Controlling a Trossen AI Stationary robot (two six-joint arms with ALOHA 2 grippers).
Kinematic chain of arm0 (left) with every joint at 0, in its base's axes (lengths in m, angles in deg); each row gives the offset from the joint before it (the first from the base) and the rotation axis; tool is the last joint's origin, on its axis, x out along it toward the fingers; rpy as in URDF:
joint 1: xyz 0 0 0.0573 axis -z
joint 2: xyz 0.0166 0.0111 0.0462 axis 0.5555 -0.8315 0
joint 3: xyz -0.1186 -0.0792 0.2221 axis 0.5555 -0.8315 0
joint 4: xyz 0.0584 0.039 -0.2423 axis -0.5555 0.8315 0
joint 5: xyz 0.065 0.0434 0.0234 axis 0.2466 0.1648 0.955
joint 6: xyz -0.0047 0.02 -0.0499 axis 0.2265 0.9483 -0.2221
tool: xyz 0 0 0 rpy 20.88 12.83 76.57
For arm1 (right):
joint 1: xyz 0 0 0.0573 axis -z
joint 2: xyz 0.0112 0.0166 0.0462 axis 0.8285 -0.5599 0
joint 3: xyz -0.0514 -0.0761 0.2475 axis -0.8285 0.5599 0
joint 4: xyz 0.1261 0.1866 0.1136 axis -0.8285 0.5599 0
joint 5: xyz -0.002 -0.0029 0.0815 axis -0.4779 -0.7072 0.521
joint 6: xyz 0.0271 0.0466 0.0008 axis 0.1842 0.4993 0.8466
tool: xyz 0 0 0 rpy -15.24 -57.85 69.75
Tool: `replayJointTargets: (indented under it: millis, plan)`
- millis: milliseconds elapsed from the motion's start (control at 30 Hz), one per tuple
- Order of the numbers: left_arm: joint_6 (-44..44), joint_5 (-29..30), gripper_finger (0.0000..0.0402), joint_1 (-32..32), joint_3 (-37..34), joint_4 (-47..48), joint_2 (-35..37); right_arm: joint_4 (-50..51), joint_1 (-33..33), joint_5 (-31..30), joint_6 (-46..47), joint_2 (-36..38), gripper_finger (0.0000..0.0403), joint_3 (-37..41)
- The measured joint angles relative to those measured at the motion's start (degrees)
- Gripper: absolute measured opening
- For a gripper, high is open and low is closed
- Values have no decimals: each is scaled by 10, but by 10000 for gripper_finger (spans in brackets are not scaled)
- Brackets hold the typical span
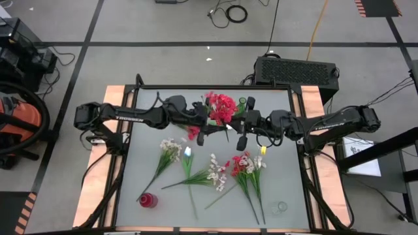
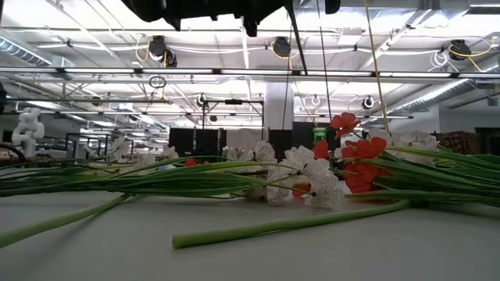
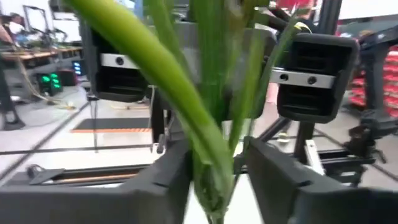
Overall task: Sort flowers into vase by color
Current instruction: Put the right red flowers into the green vase
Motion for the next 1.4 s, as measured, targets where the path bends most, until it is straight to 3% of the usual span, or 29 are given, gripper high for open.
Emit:
replayJointTargets:
  millis: [200, 467, 600, 733, 1067, 1267, 1400]
  plan:
    - [-17, -29, 19, -29, 0, -4, 0, 8, 1, -18, 37, 7, 19, 0]
    - [-30, -70, 21, -76, 0, -80, 1, 160, 1, -116, 94, 87, 143, 0]
    - [-29, -65, 20, -102, 0, -148, 1, 245, 1, -126, 135, 124, 202, 0]
    - [-13, -40, 19, -122, 20, -196, -22, 336, -6, -128, 177, 133, 236, 0]
    - [-18, -41, 18, -172, 157, -192, -185, 510, -42, -158, 285, 124, 232, 0]
    - [-60, -50, 18, -203, 163, -205, -240, 579, -84, -162, 330, 147, 213, 0]
    - [-49, -42, 18, -206, 164, -221, -263, 585, -110, -196, 339, 170, 202, 0]
